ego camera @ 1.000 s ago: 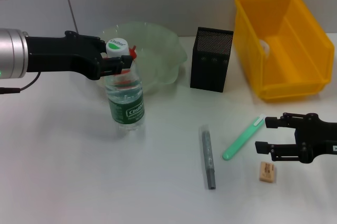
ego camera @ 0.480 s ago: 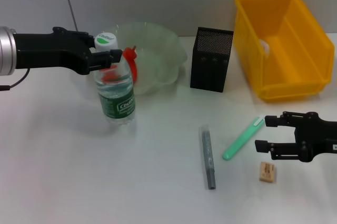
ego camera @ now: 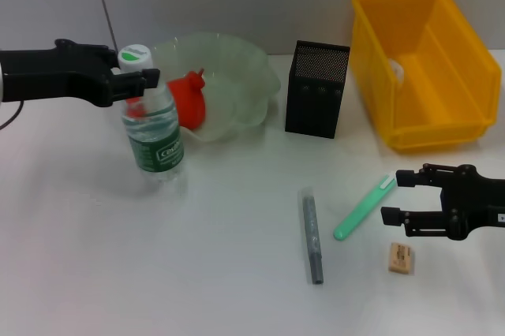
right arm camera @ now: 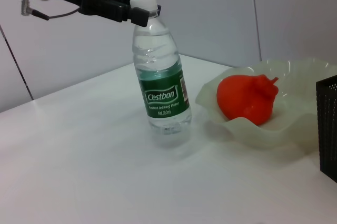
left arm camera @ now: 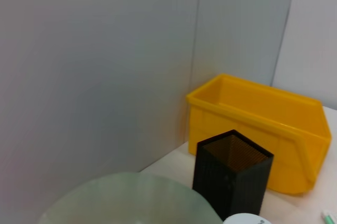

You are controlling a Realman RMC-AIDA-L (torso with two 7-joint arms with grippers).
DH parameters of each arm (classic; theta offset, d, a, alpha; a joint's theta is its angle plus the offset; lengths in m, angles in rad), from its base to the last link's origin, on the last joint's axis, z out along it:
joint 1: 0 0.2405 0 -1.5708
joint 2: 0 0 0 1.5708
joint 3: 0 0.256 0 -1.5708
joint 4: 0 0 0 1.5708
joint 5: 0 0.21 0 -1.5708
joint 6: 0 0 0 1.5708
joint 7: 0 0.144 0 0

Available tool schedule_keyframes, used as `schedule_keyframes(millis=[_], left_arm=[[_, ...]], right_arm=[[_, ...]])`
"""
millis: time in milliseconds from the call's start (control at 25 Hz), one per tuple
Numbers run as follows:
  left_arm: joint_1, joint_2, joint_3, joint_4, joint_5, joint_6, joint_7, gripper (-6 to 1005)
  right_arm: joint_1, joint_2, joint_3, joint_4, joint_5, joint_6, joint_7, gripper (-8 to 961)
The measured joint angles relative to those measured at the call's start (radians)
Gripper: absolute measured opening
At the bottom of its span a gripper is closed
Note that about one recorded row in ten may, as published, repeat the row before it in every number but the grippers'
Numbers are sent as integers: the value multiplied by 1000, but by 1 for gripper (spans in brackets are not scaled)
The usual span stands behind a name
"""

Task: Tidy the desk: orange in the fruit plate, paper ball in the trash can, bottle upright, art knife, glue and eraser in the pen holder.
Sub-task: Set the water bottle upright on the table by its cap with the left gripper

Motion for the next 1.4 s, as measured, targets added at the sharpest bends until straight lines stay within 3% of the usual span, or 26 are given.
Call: schedule_keyframes(millis=[400, 1400], left_arm=[[-1, 0, -75, -63, 0, -17, 53, 441], [-7, 3, -86, -134, 0, -140, 105, 441]], right_arm=[[9, 0, 0, 0, 0, 0, -1, 792], [18, 10, 0, 0, 0, 13, -2, 792]])
